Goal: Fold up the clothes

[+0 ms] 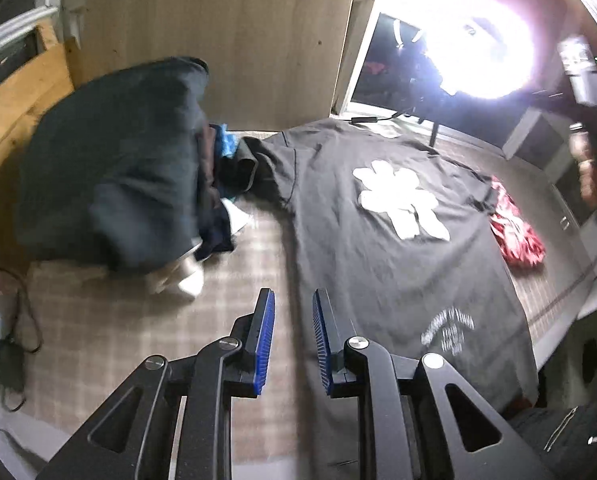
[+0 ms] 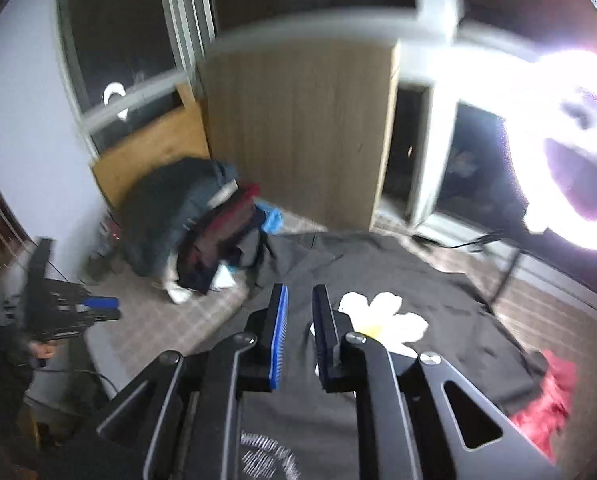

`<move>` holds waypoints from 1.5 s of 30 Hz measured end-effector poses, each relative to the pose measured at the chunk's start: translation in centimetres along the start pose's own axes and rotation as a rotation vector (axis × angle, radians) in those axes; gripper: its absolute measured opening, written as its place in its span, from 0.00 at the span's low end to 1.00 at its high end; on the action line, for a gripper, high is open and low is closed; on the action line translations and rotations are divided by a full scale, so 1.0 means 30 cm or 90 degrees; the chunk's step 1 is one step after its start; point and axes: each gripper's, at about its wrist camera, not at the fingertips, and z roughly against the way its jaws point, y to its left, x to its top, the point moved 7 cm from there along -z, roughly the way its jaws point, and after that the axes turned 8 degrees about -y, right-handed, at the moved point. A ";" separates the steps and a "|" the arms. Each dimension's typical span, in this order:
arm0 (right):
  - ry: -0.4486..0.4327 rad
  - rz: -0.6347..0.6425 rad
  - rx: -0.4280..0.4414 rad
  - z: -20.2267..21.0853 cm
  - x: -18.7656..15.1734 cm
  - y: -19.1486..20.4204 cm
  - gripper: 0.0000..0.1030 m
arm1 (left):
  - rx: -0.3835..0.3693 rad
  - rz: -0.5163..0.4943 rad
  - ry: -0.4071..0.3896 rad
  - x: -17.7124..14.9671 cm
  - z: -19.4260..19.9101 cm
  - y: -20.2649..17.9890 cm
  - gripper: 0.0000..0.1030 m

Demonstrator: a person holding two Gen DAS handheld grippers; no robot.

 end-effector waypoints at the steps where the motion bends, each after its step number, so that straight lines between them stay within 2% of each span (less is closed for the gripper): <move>1: 0.030 -0.007 0.009 -0.126 -0.030 -0.019 0.13 | 0.010 -0.001 0.009 0.014 -0.061 -0.014 0.18; 3: 0.087 -0.014 0.023 -0.327 -0.116 -0.053 0.13 | 0.022 0.004 0.027 0.032 -0.154 -0.031 0.18; 4: 0.133 -0.016 0.026 -0.451 -0.185 -0.075 0.13 | 0.027 0.007 0.036 0.040 -0.195 -0.038 0.18; 6: 0.191 -0.019 0.025 -0.595 -0.281 -0.108 0.13 | 0.039 0.014 0.048 0.064 -0.276 -0.037 0.19; 9: 0.228 -0.030 0.044 -0.682 -0.371 -0.147 0.13 | 0.068 0.016 0.060 0.108 -0.390 -0.017 0.20; 11: 0.277 -0.022 0.042 -0.719 -0.418 -0.175 0.12 | 0.084 0.029 0.063 0.143 -0.460 0.016 0.20; 12: 0.280 -0.025 0.054 -0.720 -0.416 -0.182 0.13 | 0.088 0.044 0.060 0.161 -0.487 0.035 0.21; 14: 0.244 -0.032 0.073 -0.704 -0.354 -0.195 0.14 | 0.097 0.073 0.055 0.198 -0.541 0.074 0.23; 18: 0.169 -0.037 0.109 -0.706 -0.197 -0.207 0.36 | 0.103 0.130 0.037 0.273 -0.619 0.137 0.30; 20: 0.144 -0.024 0.118 -0.748 -0.120 -0.205 0.36 | 0.117 0.134 0.025 0.300 -0.646 0.155 0.31; 23: 0.131 -0.014 0.107 -0.826 -0.074 -0.207 0.36 | 0.125 0.135 0.016 0.313 -0.684 0.176 0.31; 27: 0.152 -0.025 0.108 -0.955 -0.088 -0.218 0.36 | 0.134 0.097 0.034 0.304 -0.743 0.171 0.22; 28: 0.155 -0.019 0.103 -0.979 -0.096 -0.217 0.36 | 0.131 0.092 0.032 0.306 -0.748 0.169 0.13; 29: 0.158 -0.012 0.097 -1.001 -0.104 -0.216 0.36 | 0.128 0.087 0.031 0.309 -0.754 0.167 0.09; 34: 0.164 -0.024 0.088 -1.049 -0.118 -0.237 0.35 | 0.079 0.077 -0.006 0.388 -0.732 0.133 0.03; 36: 0.159 -0.033 0.091 -1.043 -0.116 -0.249 0.35 | 0.024 0.073 -0.026 0.435 -0.703 0.078 0.03; 38: 0.161 -0.041 0.091 -1.026 -0.120 -0.259 0.35 | -0.055 0.018 -0.047 0.468 -0.659 -0.039 0.03; 39: 0.156 -0.045 0.090 -1.010 -0.117 -0.267 0.35 | -0.099 -0.017 -0.036 0.455 -0.651 -0.107 0.04; 40: 0.150 -0.048 0.088 -0.994 -0.113 -0.276 0.35 | -0.142 -0.054 -0.017 0.432 -0.647 -0.175 0.11; 41: 0.145 -0.051 0.087 -0.978 -0.109 -0.284 0.35 | -0.159 -0.095 0.006 0.399 -0.653 -0.225 0.13; 42: 0.135 -0.049 0.084 -0.951 -0.097 -0.289 0.35 | -0.153 -0.124 0.029 0.358 -0.663 -0.247 0.19; 44: 0.115 -0.044 0.077 -0.895 -0.073 -0.298 0.35 | -0.130 -0.172 0.072 0.273 -0.681 -0.269 0.21; 45: 0.105 -0.041 0.073 -0.866 -0.060 -0.302 0.35 | -0.123 -0.170 0.087 0.243 -0.685 -0.262 0.21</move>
